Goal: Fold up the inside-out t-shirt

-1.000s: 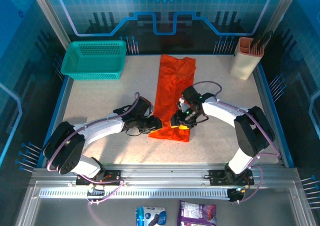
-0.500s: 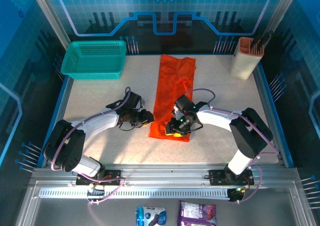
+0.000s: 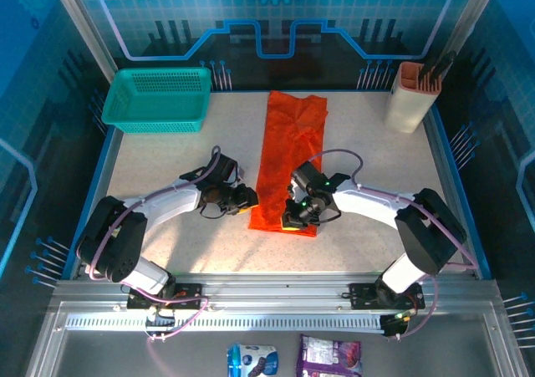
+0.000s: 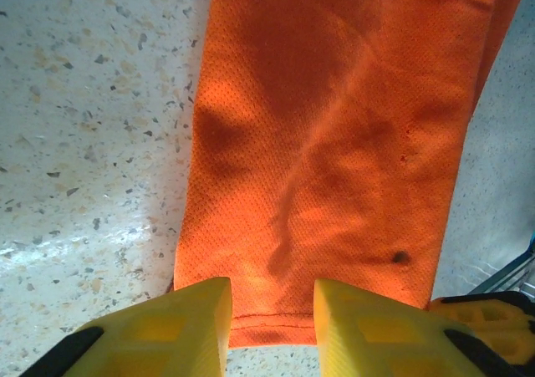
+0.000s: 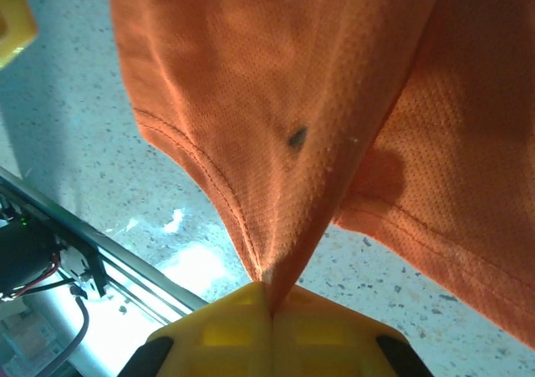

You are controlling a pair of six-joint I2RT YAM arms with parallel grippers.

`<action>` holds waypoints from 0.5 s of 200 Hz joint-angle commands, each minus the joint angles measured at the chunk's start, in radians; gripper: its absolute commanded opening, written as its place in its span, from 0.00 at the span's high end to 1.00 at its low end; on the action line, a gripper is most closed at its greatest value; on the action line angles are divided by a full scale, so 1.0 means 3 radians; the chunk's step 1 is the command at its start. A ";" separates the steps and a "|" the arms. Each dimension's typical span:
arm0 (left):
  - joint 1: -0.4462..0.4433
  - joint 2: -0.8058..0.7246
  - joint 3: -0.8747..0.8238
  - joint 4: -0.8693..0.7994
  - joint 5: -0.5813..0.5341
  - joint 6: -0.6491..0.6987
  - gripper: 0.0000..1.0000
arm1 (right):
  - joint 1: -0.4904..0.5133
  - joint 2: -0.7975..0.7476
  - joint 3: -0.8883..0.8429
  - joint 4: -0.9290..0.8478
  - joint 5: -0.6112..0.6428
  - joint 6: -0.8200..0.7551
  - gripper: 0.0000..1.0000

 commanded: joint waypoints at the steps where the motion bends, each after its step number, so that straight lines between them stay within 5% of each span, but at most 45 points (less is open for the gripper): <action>1: 0.0015 0.0064 0.0089 -0.0002 0.0162 0.0066 0.68 | 0.0023 0.0026 -0.0096 -0.0043 0.0045 0.0053 1.00; 36: -0.0032 0.0138 0.0186 -0.0060 0.0242 0.0124 0.68 | 0.0022 0.0281 -0.0304 0.0110 0.0171 0.0060 0.99; 100: -0.0287 0.0284 0.0358 -0.0125 0.0254 0.0120 0.79 | -0.0014 -0.0158 -0.0203 -0.0268 0.0362 0.0043 0.75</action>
